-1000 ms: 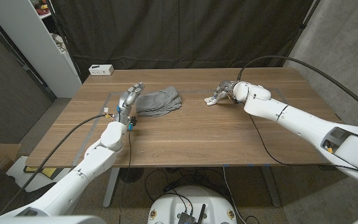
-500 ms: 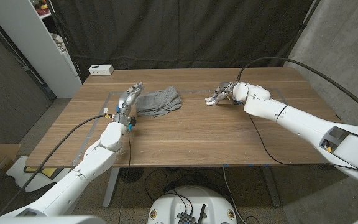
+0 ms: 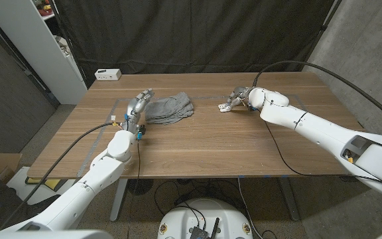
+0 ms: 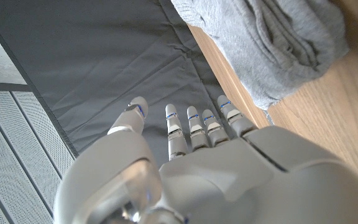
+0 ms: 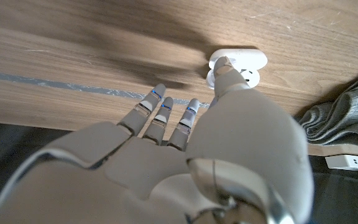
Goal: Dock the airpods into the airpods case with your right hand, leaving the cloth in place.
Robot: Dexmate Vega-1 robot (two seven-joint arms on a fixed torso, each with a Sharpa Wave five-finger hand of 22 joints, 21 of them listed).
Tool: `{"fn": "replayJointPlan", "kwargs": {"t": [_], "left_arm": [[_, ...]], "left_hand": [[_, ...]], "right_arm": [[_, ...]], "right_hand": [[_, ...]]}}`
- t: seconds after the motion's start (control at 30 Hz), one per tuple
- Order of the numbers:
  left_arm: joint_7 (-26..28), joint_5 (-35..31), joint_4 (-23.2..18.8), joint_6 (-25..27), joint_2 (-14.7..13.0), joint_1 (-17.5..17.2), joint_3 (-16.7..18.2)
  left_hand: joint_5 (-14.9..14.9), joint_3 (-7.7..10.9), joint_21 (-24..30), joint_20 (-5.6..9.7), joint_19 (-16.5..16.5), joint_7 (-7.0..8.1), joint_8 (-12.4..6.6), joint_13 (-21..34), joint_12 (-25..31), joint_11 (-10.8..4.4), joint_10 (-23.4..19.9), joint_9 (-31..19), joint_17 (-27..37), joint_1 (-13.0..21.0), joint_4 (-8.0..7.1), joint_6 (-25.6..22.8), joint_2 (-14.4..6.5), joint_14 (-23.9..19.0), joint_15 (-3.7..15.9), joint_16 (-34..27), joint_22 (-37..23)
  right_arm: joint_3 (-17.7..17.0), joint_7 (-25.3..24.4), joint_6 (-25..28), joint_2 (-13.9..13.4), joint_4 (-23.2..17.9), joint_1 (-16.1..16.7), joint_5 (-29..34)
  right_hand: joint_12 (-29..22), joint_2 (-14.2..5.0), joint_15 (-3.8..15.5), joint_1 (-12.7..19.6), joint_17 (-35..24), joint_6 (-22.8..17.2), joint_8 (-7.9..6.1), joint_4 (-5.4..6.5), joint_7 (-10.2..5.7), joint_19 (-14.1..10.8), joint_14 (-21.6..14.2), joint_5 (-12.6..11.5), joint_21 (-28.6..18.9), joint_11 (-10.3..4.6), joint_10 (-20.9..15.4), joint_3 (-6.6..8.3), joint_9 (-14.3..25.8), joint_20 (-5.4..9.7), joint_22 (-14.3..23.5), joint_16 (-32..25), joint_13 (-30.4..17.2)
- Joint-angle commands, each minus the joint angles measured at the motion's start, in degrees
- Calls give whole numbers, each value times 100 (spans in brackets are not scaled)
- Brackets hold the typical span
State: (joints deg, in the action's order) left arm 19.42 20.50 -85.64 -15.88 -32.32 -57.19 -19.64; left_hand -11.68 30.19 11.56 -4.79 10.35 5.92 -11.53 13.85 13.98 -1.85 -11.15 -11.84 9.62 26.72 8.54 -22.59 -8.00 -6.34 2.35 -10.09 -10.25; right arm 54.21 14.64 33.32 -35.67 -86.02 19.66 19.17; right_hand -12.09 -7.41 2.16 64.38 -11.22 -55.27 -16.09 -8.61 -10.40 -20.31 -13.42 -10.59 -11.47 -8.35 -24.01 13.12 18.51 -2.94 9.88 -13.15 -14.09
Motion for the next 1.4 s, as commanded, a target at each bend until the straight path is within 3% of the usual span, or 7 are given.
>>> {"fn": "replayJointPlan", "kwargs": {"t": [0.03,0.43,0.7,1.0,1.4], "left_arm": [[-9,17,42,17,26,31,-24],[-39,32,117,30,54,93,-59],[-64,56,180,54,72,147,-82],[-71,67,240,29,92,183,-94],[-99,72,313,-36,111,217,-113]], "left_hand": [[-58,0,15,-68,2,39,6,0,-7,-2,-8,-15,9,6,20,-5,-11,19,-7,-19,-25],[-63,12,20,-111,9,73,10,1,-7,-6,-3,-15,9,28,27,6,-29,24,-7,-18,-27],[-66,26,24,-141,12,112,20,4,-6,6,3,-14,8,53,33,33,-47,19,-30,-21,-29],[-70,45,31,-188,22,190,45,11,1,2,-4,-14,9,88,42,112,-68,2,-67,-27,-33],[-73,61,38,-236,30,285,41,21,15,-1,-20,-17,11,125,51,137,-77,-13,-70,-31,-39]], "right_arm": [[-56,11,-48,34,81,-5,-157],[-164,-29,-72,44,149,17,-400],[-336,-15,-114,149,363,8,-815],[-394,-181,-250,225,526,3,-1064],[-555,-446,-482,126,434,160,-1315]], "right_hand": [[-26,3,572,105,3,96,45,-60,-2,-82,-83,0,-43,35,-13,6,25,-17,9,-32,-13],[-29,143,622,319,32,351,76,-152,111,-226,-170,-16,-60,174,3,30,158,-71,7,-18,-29],[-23,185,657,505,22,460,63,-181,70,-296,-201,-42,-65,213,44,75,249,-58,8,-14,-49],[-20,203,690,601,-16,565,37,-138,83,-385,-295,-52,-78,223,89,87,347,-53,11,-61,-74],[-37,208,750,622,-67,672,10,-89,82,-484,-405,-52,-92,229,78,72,440,-88,12,-130,-100]]}}
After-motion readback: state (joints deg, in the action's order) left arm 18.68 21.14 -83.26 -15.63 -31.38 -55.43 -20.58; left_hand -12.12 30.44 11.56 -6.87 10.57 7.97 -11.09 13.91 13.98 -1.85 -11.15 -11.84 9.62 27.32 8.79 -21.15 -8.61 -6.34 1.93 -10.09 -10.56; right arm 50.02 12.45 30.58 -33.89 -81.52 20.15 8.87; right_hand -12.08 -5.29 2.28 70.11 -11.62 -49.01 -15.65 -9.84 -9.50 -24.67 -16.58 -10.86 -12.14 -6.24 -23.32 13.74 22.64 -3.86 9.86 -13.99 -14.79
